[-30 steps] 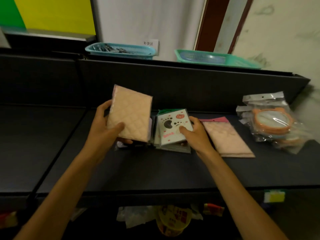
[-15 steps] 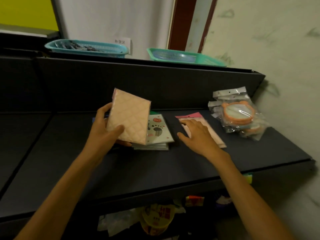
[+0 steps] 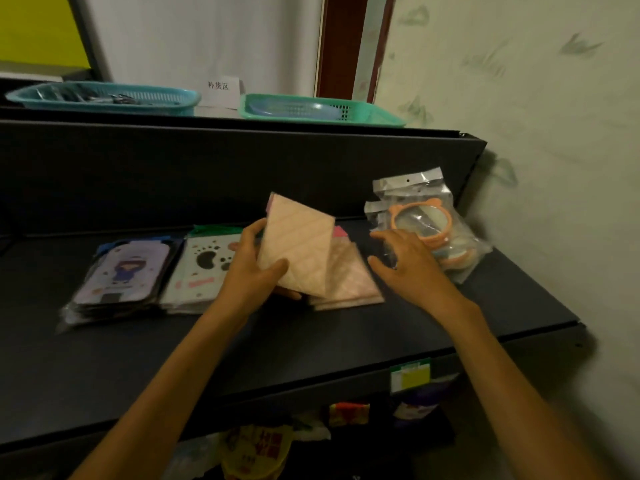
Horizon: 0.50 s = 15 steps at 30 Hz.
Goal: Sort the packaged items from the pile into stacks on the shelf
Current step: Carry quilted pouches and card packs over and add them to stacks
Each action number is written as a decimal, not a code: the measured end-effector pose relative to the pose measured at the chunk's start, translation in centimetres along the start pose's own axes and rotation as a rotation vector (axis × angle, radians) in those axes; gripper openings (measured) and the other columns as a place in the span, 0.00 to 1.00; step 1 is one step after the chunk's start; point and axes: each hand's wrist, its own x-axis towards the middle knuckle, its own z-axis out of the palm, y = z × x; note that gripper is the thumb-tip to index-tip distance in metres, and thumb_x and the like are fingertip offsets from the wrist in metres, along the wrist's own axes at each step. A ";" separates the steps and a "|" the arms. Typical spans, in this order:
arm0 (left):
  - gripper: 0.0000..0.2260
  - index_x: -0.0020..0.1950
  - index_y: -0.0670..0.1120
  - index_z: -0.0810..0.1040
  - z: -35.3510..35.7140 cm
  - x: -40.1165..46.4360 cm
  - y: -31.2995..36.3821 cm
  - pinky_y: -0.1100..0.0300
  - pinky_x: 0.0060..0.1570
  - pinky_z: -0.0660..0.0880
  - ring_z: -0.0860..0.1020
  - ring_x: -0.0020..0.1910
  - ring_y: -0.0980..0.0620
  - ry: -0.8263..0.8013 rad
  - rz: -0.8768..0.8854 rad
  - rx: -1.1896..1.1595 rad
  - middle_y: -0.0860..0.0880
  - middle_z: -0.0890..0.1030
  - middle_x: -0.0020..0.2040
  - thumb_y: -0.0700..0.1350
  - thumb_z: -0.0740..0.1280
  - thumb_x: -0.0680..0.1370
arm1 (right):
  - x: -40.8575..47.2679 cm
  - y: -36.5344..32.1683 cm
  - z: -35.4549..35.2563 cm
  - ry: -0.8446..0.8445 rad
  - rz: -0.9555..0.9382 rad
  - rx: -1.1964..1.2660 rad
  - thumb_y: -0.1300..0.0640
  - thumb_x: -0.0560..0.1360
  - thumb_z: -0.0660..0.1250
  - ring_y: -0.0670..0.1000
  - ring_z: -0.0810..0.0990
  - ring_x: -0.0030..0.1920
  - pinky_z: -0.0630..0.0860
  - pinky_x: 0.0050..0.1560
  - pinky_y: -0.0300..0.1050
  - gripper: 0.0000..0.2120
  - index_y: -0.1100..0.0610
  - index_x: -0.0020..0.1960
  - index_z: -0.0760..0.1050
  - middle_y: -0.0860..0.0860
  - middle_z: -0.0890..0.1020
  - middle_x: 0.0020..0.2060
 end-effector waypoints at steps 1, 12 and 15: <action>0.30 0.72 0.55 0.60 1.0 0.2 -0.3 0.60 0.44 0.78 0.71 0.62 0.51 0.020 0.007 0.049 0.51 0.67 0.68 0.37 0.68 0.75 | 0.0 0.9 -0.3 0.001 -0.013 0.010 0.50 0.75 0.66 0.52 0.69 0.65 0.67 0.67 0.51 0.22 0.52 0.68 0.69 0.51 0.73 0.64; 0.34 0.75 0.51 0.61 5.8 0.9 0.2 0.47 0.58 0.76 0.74 0.62 0.46 0.047 -0.202 0.360 0.46 0.72 0.68 0.46 0.72 0.73 | 0.6 5.5 -1.8 -0.012 -0.169 0.049 0.51 0.76 0.64 0.49 0.67 0.67 0.64 0.69 0.48 0.22 0.50 0.69 0.66 0.50 0.71 0.65; 0.33 0.73 0.48 0.64 5.9 0.7 0.7 0.53 0.59 0.74 0.75 0.61 0.47 0.044 -0.131 0.599 0.46 0.75 0.66 0.49 0.73 0.72 | 0.7 5.8 -1.8 -0.007 -0.182 0.050 0.51 0.76 0.64 0.50 0.67 0.68 0.64 0.70 0.51 0.23 0.50 0.70 0.65 0.50 0.71 0.66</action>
